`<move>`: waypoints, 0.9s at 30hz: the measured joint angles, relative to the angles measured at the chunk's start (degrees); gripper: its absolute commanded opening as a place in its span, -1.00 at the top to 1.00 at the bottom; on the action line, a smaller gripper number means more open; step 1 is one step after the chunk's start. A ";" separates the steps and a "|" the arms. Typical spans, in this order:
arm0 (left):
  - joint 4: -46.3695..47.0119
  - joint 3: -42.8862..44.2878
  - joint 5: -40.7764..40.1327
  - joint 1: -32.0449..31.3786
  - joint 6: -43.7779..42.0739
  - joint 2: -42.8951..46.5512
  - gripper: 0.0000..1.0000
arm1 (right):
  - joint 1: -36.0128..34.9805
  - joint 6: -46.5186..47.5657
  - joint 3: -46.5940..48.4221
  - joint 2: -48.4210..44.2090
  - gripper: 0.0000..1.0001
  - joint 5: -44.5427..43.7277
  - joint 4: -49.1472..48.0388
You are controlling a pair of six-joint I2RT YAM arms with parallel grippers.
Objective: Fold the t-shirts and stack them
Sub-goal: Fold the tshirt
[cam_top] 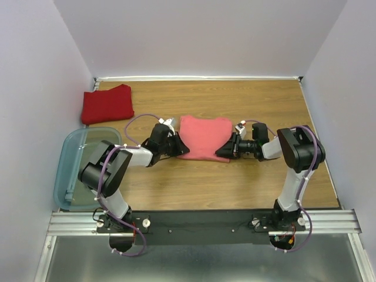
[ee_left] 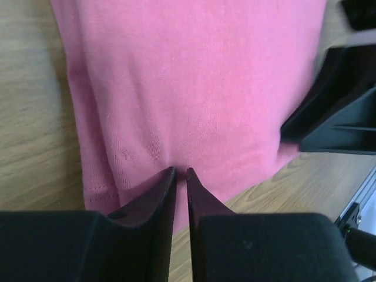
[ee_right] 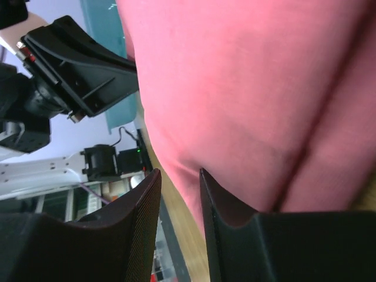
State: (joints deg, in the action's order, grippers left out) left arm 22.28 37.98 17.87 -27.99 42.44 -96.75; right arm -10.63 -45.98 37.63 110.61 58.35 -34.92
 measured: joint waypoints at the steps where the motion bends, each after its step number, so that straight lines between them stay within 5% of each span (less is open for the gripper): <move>1: 0.79 -0.26 -0.04 0.33 0.22 0.00 0.60 | 0.52 -0.11 -0.31 1.07 0.19 0.74 -0.26; 9: 6.01 -5.97 0.81 3.37 3.63 3.48 0.52 | 5.03 0.68 -1.97 0.83 0.19 2.73 -2.03; 16: -2.45 -7.30 -1.42 4.04 3.52 18.69 -0.03 | 4.26 7.37 -0.63 -8.63 0.13 -3.34 9.55; 21: -13.60 -0.59 -10.10 5.33 -0.96 32.30 -0.38 | -5.68 17.16 8.52 -18.51 0.03 -16.74 25.44; 27: -26.12 12.22 -24.44 9.60 -10.82 37.38 -0.61 | -19.96 22.12 18.01 -21.20 -0.05 -33.53 36.85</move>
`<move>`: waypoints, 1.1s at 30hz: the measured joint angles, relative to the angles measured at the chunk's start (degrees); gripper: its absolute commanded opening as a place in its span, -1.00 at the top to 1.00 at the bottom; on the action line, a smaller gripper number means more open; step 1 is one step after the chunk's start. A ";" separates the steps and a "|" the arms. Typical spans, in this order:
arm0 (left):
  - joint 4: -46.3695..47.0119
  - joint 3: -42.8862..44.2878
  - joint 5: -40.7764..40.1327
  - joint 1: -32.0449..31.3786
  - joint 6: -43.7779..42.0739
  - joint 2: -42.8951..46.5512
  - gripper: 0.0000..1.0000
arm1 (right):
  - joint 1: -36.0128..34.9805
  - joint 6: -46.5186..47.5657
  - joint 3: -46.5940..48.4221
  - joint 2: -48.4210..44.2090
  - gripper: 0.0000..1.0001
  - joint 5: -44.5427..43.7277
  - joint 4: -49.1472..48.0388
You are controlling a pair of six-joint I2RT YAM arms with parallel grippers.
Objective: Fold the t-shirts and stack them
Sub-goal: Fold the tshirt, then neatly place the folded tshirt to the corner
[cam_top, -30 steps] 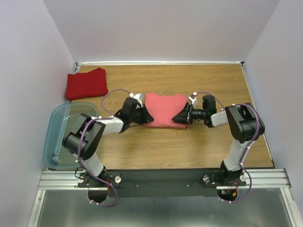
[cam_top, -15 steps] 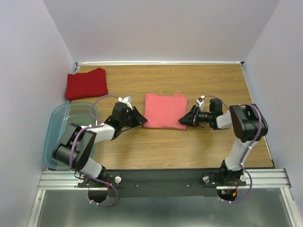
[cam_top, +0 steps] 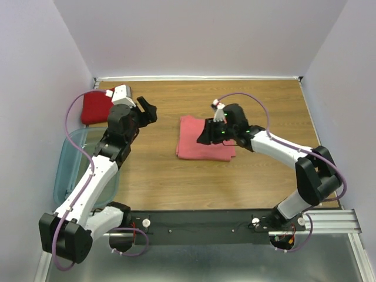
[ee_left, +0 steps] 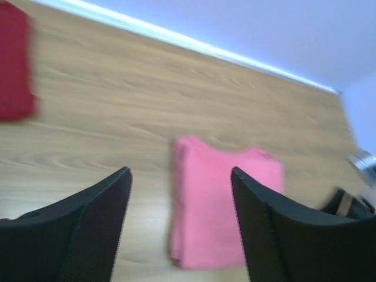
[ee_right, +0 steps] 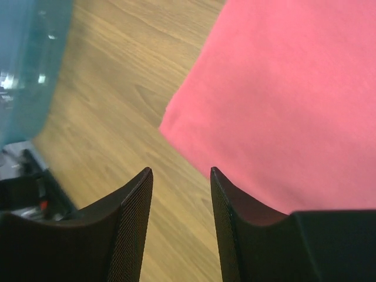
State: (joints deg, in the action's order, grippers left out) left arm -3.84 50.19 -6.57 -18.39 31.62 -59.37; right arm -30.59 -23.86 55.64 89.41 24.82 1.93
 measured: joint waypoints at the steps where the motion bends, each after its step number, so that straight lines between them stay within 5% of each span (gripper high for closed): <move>1: -1.11 0.61 -2.14 0.46 -1.51 0.35 -0.67 | -2.01 0.68 1.84 0.74 -0.05 -3.56 1.73; 12: -6.43 -6.84 -7.67 5.27 -7.85 3.17 -0.78 | -25.22 6.91 26.40 20.92 -0.13 -35.21 17.77; 20: -6.40 -6.84 -7.74 7.91 -8.09 5.38 -0.74 | -29.42 8.81 35.28 31.21 -0.09 -45.99 26.27; 24: -6.43 -6.84 -6.95 8.55 -8.17 5.31 -0.74 | -29.88 9.25 36.41 34.03 0.06 -49.16 28.17; 31: -6.14 -6.84 -4.24 8.70 -8.22 4.87 -0.74 | -30.73 9.79 36.83 34.82 0.95 -53.37 28.79; 33: -6.08 -6.84 -3.54 8.70 -8.02 4.15 -0.74 | -30.84 9.92 36.68 34.80 0.99 -54.01 28.79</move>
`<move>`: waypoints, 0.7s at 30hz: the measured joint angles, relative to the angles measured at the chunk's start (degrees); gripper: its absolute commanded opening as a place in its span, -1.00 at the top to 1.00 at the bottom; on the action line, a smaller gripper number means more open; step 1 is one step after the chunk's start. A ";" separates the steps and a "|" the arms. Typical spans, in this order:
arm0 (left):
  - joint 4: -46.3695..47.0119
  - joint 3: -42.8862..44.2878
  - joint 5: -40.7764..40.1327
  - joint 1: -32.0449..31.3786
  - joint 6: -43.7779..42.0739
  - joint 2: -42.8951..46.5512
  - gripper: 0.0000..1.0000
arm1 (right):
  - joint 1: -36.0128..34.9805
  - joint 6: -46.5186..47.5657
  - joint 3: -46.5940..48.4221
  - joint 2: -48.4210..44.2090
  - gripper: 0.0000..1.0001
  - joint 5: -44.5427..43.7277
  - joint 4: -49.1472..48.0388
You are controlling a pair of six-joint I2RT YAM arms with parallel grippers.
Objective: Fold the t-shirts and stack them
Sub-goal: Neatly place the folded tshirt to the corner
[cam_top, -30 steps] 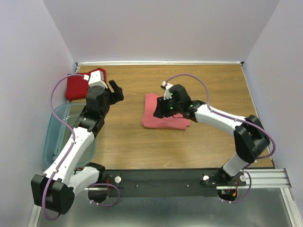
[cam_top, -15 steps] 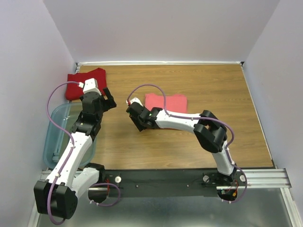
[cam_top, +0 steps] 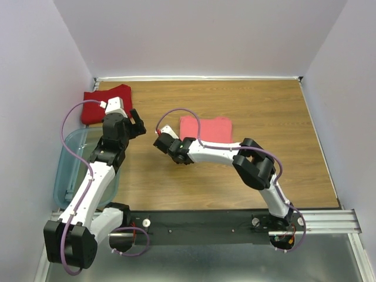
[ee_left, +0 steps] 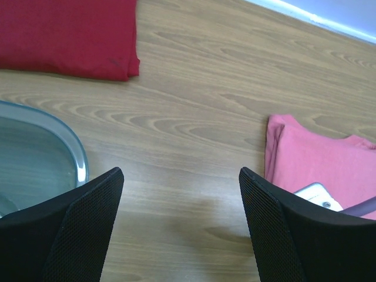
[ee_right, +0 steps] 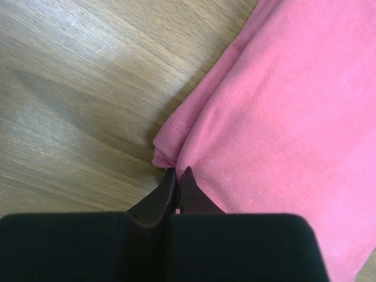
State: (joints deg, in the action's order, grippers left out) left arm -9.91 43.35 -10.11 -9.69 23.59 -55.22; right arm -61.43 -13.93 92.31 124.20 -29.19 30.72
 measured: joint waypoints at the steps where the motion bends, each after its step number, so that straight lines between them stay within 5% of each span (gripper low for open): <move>1: -0.02 0.00 0.57 0.02 0.22 -0.57 -0.74 | -0.07 0.04 -0.35 -0.17 0.99 -0.31 -0.22; 14: 3.65 -2.49 16.68 0.24 7.61 -13.25 -0.74 | 0.46 -0.09 -11.30 -13.81 0.99 2.89 -6.23; 21: 12.52 -7.52 24.61 -1.03 15.34 -17.59 -0.95 | 2.56 -1.51 -16.33 -17.94 0.99 7.56 -12.90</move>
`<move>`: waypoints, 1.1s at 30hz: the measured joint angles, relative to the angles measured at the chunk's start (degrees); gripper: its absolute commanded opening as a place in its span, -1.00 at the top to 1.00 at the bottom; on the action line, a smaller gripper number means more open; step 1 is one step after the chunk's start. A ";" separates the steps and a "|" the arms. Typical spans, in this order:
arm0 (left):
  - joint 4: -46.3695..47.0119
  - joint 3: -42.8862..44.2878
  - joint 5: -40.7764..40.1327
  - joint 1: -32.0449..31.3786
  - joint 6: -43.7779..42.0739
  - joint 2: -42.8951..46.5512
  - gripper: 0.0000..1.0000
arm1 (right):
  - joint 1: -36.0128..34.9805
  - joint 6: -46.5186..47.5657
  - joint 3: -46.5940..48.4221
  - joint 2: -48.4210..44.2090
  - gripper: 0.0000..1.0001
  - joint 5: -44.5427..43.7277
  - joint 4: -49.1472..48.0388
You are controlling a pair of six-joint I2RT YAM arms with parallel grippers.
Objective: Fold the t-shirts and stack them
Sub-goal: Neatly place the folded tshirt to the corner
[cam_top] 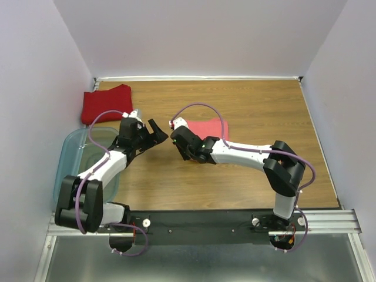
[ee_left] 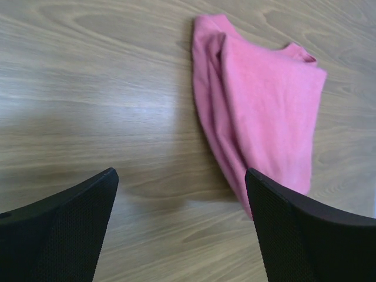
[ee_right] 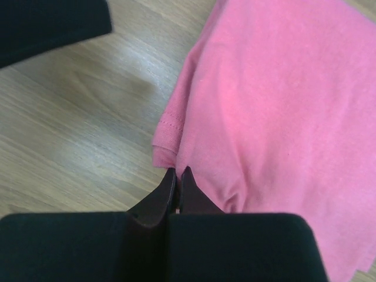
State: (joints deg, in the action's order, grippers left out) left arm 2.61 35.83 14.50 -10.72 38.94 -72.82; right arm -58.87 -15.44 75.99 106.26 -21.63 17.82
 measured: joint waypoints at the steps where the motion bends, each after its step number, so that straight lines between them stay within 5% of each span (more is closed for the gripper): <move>1: 1.33 -0.11 0.96 -0.39 1.20 -1.22 -0.95 | 0.20 -0.20 -0.66 0.00 0.99 0.59 -0.52; 22: 20.06 2.64 5.33 -11.37 14.16 -22.40 -0.95 | 1.92 -3.15 -6.21 -3.10 0.99 6.91 -7.02; 28: 21.55 4.46 4.46 -12.41 15.04 -25.31 -0.48 | 2.10 -3.19 -6.91 -3.41 0.99 7.34 -8.20; 33: 19.50 6.01 1.81 -12.55 14.14 -26.95 0.22 | 2.12 -3.17 -7.72 -3.41 0.99 7.63 -8.74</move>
State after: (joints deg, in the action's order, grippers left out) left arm 22.11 41.85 16.32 -23.27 53.08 -99.77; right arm -56.75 -18.61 68.27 102.85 -14.00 9.08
